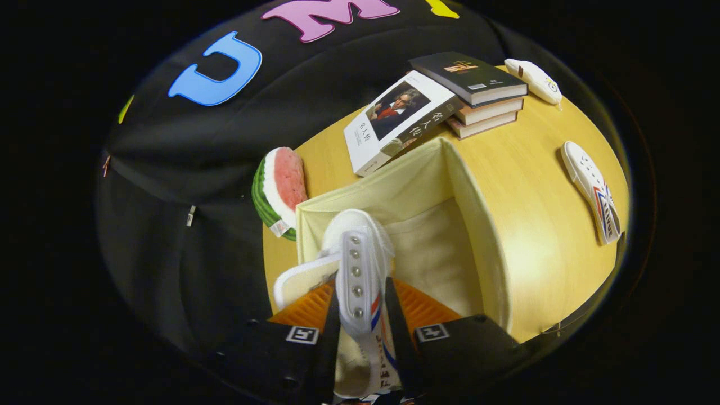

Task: Open the storage box then place both shoes into the box .Put the left shoe in first, then the right shoe, with the right side of both shoes facing outward in a uniform manner.

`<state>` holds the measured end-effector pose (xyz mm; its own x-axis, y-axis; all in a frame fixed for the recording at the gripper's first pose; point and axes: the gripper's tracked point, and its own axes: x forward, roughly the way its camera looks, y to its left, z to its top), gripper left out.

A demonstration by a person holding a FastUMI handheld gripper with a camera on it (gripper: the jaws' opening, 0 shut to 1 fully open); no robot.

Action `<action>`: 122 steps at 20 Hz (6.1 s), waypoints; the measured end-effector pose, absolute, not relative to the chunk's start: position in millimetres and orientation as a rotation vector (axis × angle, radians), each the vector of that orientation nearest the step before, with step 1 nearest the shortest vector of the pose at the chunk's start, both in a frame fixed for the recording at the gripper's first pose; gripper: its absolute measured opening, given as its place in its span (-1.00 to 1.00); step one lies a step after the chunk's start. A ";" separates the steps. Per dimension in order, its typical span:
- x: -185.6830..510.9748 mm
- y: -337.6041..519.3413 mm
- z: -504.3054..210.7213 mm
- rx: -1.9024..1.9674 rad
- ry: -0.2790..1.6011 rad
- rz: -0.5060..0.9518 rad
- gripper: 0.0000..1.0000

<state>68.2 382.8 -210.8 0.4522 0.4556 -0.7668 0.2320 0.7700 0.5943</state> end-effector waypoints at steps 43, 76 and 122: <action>11.1 -97.8 -382.1 -0.141 1.145 0.210 1.00; 14.8 -1.6 -229.0 0.531 1.088 0.267 -0.83; 69.1 132.5 16.6 0.276 0.349 0.179 0.98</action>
